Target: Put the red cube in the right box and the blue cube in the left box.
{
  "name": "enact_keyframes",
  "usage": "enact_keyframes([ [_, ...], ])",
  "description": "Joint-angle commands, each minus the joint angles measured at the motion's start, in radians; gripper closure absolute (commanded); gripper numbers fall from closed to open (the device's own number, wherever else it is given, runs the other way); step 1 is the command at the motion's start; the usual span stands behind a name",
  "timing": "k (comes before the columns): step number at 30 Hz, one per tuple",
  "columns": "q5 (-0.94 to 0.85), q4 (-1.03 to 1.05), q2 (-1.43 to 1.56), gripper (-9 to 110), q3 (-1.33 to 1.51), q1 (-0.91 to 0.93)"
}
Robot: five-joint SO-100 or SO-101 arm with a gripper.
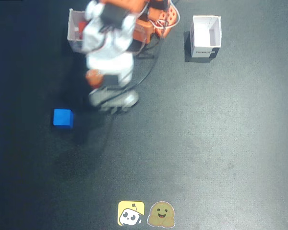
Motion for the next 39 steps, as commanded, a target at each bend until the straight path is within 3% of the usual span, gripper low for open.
enact_keyframes([
  [1, -0.031, -0.026, -0.094, 101, -0.121, 0.063],
  [11, -0.064, -0.120, -0.359, 94, -0.298, 0.146],
  [28, -0.060, -0.196, -0.474, 80, -0.328, 0.152],
  [39, -0.091, -0.285, -0.563, 77, -0.295, 0.186],
])
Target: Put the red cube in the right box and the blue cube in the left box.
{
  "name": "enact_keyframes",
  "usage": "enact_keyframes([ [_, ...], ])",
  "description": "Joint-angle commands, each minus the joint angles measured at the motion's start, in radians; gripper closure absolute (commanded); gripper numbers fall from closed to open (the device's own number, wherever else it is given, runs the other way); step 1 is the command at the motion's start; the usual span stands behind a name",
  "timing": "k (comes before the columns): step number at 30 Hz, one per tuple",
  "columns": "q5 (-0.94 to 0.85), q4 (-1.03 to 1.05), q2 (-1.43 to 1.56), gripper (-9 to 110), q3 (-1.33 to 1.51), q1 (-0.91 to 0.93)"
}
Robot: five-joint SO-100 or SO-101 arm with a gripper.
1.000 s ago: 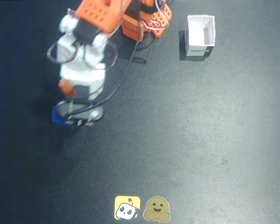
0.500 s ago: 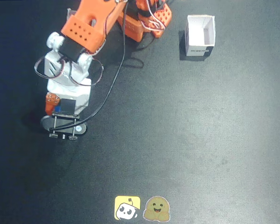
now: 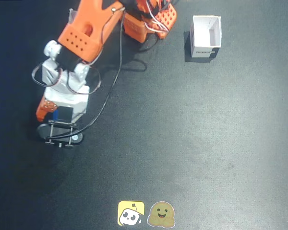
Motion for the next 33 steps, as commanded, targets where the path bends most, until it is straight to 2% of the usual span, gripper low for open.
enact_keyframes([
  [1, -0.018, -0.038, -0.012, 77, -0.023, 0.012],
  [33, 0.046, -0.034, 0.015, 73, 0.051, -0.046],
])
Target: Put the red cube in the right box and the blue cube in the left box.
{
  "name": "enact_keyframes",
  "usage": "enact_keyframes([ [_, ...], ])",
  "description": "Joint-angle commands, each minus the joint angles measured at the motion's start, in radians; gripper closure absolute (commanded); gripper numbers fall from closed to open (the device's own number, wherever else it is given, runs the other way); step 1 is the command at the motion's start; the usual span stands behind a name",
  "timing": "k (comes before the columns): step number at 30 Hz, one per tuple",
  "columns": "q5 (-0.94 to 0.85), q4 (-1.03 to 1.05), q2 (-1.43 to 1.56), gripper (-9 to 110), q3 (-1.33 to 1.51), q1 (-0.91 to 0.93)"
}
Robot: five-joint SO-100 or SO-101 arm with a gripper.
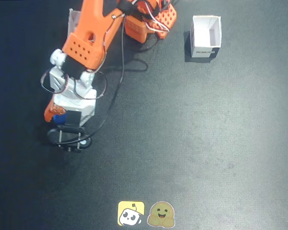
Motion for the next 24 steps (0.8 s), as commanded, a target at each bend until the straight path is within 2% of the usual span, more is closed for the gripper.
enact_keyframes([
  [1, 0.008, -0.002, 0.052, 73, -0.014, -0.005],
  [24, -0.034, 0.035, 0.041, 74, 0.021, 0.035],
])
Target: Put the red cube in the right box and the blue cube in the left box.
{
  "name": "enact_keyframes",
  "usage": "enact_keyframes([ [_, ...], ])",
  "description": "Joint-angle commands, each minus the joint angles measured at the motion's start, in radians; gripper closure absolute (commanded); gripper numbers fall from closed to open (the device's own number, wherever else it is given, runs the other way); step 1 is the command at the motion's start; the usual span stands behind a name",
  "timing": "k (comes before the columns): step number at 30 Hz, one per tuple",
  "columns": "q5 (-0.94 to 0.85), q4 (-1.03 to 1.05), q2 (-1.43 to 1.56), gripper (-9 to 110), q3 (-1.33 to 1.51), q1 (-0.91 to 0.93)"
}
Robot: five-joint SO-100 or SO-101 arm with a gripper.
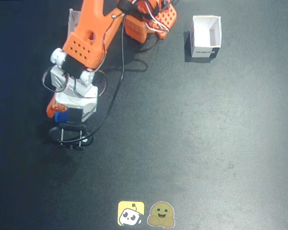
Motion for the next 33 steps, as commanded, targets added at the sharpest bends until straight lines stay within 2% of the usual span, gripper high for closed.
enact_keyframes([
  [1, -0.018, -0.002, 0.037, 75, -0.005, 0.015],
  [24, -0.034, -0.020, 0.029, 92, -0.017, 0.052],
  [33, 0.021, 0.140, 0.155, 92, -0.055, -0.003],
])
